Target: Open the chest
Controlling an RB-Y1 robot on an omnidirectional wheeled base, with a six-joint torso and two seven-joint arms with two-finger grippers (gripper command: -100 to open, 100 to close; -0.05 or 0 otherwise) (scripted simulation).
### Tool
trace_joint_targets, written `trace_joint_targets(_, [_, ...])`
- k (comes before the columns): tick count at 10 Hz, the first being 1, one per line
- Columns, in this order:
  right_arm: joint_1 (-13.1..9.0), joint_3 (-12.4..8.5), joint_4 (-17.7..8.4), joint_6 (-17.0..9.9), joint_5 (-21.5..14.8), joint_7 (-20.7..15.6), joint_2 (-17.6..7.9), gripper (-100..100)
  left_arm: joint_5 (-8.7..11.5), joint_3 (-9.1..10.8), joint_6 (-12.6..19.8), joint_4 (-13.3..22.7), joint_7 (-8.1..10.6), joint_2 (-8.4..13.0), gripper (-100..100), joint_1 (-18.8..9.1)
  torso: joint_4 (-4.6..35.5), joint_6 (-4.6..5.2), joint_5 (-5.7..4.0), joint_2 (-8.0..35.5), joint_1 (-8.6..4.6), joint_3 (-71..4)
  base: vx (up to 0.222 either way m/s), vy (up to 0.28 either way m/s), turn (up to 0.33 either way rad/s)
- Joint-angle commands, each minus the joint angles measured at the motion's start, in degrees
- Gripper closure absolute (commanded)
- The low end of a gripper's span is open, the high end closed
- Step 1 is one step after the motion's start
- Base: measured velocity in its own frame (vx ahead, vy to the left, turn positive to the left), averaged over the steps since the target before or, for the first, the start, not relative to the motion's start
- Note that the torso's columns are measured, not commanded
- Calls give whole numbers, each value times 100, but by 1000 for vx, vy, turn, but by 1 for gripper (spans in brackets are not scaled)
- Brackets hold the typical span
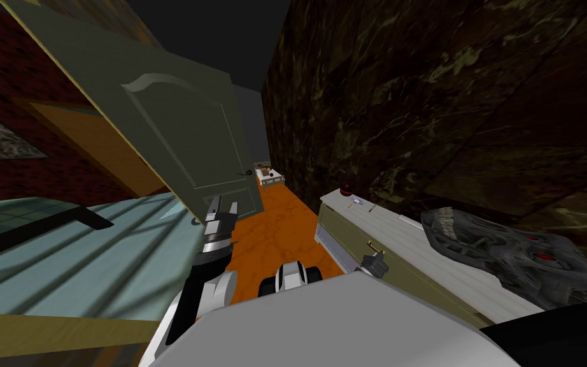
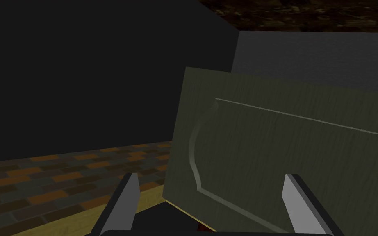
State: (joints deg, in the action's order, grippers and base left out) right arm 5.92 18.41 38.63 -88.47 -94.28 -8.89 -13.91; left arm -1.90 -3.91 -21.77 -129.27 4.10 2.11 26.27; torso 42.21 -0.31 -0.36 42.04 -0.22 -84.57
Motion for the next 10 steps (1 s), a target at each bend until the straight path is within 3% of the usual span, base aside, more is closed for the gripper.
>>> trace_joint_targets(1, [-117,157,-64,-74,450,-69,-96,100,0,0,0,0,0,0,0,1,-3,16,3,-3,-8,-3,-95,38,258])
trace_joint_targets(8, [-315,431,-201,-307,1620,-218,-333,100,0,0,0,0,0,0,0,1,5,-4,10,-4,1,-5,-84,54,187])
trace_joint_targets(10, [-310,408,-174,-350,1539,-263,-303,100,0,2,0,0,0,1,0,3,-1,22,16,-8,-10,-12,-30,73,-4])
